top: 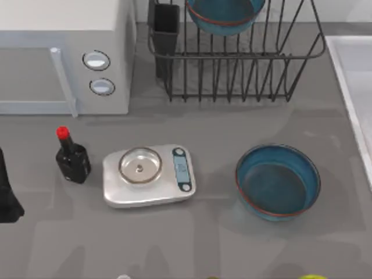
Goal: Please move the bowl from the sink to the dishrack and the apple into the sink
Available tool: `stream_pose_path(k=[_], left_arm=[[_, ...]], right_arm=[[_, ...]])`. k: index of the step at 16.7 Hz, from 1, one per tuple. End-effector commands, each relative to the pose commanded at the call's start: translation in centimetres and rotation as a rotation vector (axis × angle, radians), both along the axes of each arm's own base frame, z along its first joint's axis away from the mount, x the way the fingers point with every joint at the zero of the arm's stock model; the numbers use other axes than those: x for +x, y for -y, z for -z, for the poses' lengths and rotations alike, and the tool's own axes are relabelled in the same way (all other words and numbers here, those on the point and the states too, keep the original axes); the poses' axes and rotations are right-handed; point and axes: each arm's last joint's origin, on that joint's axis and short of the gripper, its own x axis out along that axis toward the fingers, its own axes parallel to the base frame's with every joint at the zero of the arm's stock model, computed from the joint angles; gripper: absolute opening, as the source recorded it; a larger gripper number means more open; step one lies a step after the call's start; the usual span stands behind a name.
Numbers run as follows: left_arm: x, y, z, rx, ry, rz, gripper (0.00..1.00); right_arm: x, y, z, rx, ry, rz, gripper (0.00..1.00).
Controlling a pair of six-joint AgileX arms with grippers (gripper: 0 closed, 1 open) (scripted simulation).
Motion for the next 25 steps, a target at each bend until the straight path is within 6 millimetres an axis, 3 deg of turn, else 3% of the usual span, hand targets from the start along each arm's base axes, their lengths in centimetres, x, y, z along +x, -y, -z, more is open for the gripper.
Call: stream_pose_path(k=[3, 7, 15, 18, 25], left_arm=[[0.0, 0.0, 0.0, 0.0, 0.0, 0.0, 1.0], [0.0, 0.0, 0.0, 0.0, 0.0, 0.0, 1.0], [0.0, 0.0, 0.0, 0.0, 0.0, 0.0, 1.0], [0.0, 0.0, 0.0, 0.0, 0.0, 0.0, 1.0], [0.0, 0.0, 0.0, 0.0, 0.0, 0.0, 1.0]], right_arm=[[-3.5, 2.8, -0.4, -0.114, 0.166, 0.051, 0.0], [-6.5, 4.4, -0.3, -0.209, 0.26, 0.094, 0.0], [-6.6, 4.5, 0.0, -0.214, 0.265, 0.096, 0.0], [-6.0, 5.0, 1.9, -0.214, 0.262, 0.098, 0.0], [-5.5, 5.4, 10.2, -0.221, 0.276, 0.096, 0.0]])
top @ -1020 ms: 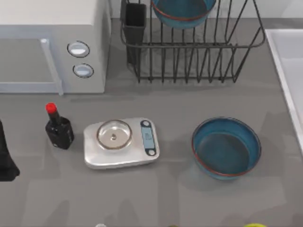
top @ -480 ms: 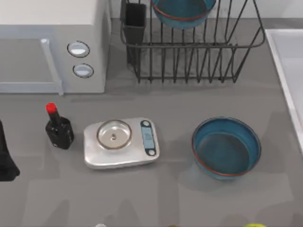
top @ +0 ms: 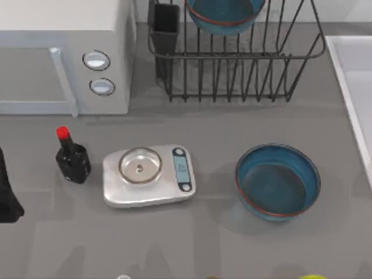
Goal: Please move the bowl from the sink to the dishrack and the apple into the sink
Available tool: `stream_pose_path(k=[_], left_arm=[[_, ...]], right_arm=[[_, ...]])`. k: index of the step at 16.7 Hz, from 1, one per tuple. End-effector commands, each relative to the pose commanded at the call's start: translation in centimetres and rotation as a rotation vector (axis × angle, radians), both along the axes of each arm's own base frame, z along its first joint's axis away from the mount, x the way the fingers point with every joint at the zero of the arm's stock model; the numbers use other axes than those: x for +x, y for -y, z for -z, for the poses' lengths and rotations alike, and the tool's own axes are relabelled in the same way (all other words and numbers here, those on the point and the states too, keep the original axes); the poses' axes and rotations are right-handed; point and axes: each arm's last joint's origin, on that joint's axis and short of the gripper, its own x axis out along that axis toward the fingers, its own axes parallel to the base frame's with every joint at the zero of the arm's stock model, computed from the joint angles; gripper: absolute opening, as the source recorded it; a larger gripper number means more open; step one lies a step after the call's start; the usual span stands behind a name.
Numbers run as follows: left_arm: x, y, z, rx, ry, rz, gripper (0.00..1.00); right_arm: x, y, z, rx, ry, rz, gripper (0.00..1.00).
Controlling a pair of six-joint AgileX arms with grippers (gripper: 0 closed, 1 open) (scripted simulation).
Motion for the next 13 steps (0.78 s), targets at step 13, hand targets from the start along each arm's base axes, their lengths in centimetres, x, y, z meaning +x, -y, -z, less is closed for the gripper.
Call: stream_pose_path(k=[13], left_arm=[[0.0, 0.0, 0.0, 0.0, 0.0, 0.0, 1.0]], right_arm=[[-1.3, -0.9, 4.5, 0.004, -0.007, 0.002, 0.15]])
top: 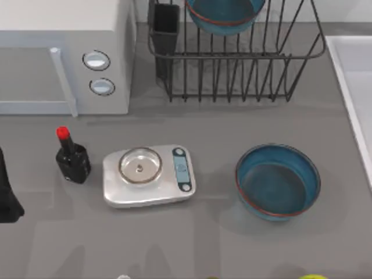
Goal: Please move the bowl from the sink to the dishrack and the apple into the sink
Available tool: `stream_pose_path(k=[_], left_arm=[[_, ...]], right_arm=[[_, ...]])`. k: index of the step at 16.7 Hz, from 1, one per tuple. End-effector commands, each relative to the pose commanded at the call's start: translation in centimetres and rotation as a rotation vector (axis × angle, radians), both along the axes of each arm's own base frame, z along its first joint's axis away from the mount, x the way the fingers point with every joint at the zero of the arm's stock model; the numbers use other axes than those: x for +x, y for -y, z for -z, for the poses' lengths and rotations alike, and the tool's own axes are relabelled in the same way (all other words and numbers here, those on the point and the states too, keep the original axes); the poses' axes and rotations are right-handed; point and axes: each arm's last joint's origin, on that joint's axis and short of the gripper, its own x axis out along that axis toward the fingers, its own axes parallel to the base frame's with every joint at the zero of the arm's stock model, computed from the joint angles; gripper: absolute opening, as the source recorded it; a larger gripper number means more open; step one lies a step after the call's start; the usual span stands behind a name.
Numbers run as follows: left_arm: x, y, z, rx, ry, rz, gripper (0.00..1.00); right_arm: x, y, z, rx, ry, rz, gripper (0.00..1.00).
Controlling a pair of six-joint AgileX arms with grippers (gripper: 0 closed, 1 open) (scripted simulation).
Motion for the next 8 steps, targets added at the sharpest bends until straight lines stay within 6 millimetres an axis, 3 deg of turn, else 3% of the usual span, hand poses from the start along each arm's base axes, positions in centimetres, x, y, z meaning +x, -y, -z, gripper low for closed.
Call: stream_pose_path(k=[8], left_arm=[[0.0, 0.0, 0.0, 0.0, 0.0, 0.0, 1.0]], right_arm=[[0.0, 0.0, 0.0, 0.0, 0.0, 0.0, 0.75]])
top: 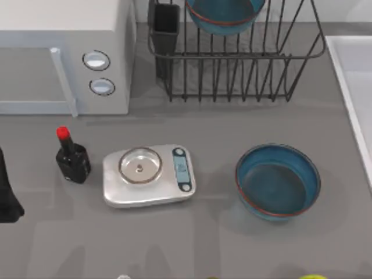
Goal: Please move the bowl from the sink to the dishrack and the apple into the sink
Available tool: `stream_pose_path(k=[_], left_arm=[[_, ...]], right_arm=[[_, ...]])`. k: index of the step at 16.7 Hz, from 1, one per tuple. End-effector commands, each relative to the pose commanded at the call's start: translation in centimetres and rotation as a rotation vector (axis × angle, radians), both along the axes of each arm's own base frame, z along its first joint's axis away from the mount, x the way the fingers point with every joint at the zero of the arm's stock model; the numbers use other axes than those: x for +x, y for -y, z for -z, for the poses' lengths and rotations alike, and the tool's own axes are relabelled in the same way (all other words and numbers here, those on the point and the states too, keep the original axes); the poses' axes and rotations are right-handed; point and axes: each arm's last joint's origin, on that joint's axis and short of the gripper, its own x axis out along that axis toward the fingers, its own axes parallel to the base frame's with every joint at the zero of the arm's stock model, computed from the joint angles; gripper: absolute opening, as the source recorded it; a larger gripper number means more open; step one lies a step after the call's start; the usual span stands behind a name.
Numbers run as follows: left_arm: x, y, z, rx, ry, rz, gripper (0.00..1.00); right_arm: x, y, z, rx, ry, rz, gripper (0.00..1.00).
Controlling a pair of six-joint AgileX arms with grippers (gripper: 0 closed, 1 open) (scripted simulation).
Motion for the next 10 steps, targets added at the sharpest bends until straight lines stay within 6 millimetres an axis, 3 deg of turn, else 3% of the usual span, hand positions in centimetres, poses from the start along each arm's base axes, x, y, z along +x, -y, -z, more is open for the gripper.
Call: stream_pose_path(k=[3, 10], left_arm=[[0.0, 0.0, 0.0, 0.0, 0.0, 0.0, 1.0], [0.0, 0.0, 0.0, 0.0, 0.0, 0.0, 1.0]], right_arm=[[0.0, 0.0, 0.0, 0.0, 0.0, 0.0, 0.98], [0.0, 0.0, 0.0, 0.0, 0.0, 0.0, 1.0]])
